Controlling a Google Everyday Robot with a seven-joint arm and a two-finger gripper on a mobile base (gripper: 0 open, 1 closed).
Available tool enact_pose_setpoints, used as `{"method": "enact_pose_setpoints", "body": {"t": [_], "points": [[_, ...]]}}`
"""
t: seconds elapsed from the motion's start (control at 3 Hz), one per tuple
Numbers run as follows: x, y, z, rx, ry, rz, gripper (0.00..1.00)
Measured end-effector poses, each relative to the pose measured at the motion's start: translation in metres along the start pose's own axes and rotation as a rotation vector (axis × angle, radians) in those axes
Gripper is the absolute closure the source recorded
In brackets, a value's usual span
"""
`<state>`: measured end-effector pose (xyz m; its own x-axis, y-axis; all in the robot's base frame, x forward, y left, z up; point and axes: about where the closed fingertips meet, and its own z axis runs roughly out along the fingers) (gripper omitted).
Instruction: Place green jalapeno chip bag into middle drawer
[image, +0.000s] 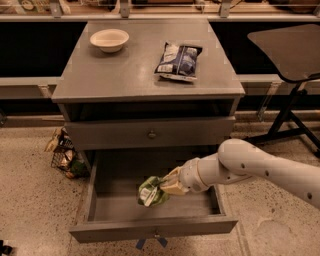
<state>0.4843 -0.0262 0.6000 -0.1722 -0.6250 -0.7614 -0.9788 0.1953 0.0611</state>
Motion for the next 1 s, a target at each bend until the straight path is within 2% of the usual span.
{"method": "enact_pose_setpoints", "body": {"t": [0.33, 0.67, 1.0], "points": [[0.020, -0.012, 0.023, 0.017, -0.015, 0.083, 0.82], [0.026, -0.037, 0.040, 0.061, -0.027, 0.150, 0.59], [0.026, -0.054, 0.057, 0.085, -0.035, 0.190, 0.35]]}}
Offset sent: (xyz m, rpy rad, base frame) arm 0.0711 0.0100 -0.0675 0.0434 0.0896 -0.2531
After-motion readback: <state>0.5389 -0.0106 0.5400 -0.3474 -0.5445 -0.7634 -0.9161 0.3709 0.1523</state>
